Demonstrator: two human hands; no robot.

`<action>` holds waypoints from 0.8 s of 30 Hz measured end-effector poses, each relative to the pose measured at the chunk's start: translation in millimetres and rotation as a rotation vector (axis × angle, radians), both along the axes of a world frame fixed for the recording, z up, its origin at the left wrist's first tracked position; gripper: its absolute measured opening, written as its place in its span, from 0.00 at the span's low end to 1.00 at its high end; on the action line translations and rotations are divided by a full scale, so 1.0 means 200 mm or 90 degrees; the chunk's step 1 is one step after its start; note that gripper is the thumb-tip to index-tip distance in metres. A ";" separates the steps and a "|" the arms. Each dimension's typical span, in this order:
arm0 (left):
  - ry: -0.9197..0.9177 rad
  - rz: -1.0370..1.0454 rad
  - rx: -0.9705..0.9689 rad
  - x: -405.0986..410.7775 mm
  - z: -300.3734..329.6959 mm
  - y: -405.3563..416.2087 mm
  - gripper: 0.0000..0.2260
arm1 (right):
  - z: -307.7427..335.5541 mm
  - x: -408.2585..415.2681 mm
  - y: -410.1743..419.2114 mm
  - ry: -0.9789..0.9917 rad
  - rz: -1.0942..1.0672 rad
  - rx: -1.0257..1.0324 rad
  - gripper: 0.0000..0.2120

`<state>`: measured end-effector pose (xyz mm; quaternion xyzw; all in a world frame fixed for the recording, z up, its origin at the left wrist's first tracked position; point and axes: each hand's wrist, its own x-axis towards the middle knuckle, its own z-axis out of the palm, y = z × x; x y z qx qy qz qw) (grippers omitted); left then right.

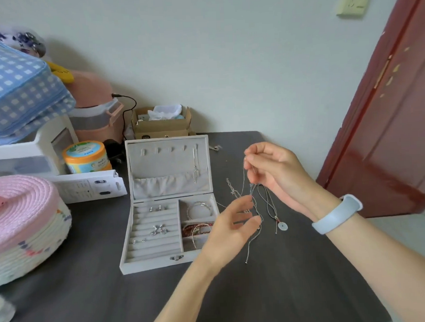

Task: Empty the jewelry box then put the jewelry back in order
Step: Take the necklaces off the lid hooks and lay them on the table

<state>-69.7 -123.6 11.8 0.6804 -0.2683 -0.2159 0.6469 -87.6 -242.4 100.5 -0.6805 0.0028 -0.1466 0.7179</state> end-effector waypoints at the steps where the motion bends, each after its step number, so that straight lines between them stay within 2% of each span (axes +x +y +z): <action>1: 0.008 -0.023 -0.006 -0.03 -0.01 -0.02 0.15 | 0.00 -0.03 -0.02 0.003 -0.001 0.002 0.08; 5: 0.018 -0.068 -0.023 -0.15 0.00 -0.07 0.06 | -0.02 -0.12 -0.13 0.013 -0.033 0.074 0.09; 9: -0.138 -0.041 0.069 -0.26 -0.03 -0.08 0.09 | -0.09 -0.18 -0.29 0.070 -0.129 0.260 0.10; 12: -0.231 -0.030 0.137 -0.28 -0.03 -0.04 0.10 | -0.22 -0.24 -0.36 0.185 -0.172 0.307 0.10; 15: -0.234 -0.089 0.198 -0.25 0.01 0.03 0.10 | -0.37 -0.31 -0.38 0.310 -0.138 0.206 0.10; 19: -0.157 -0.158 0.248 -0.16 0.14 0.09 0.12 | -0.50 -0.40 -0.31 0.437 -0.017 -0.123 0.11; 22: -0.197 -0.181 0.363 -0.08 0.23 0.10 0.13 | -0.52 -0.41 -0.25 0.432 0.033 -0.311 0.12; 24: -0.254 -0.183 0.439 -0.04 0.28 0.09 0.14 | -0.53 -0.40 -0.21 0.372 0.021 -0.346 0.15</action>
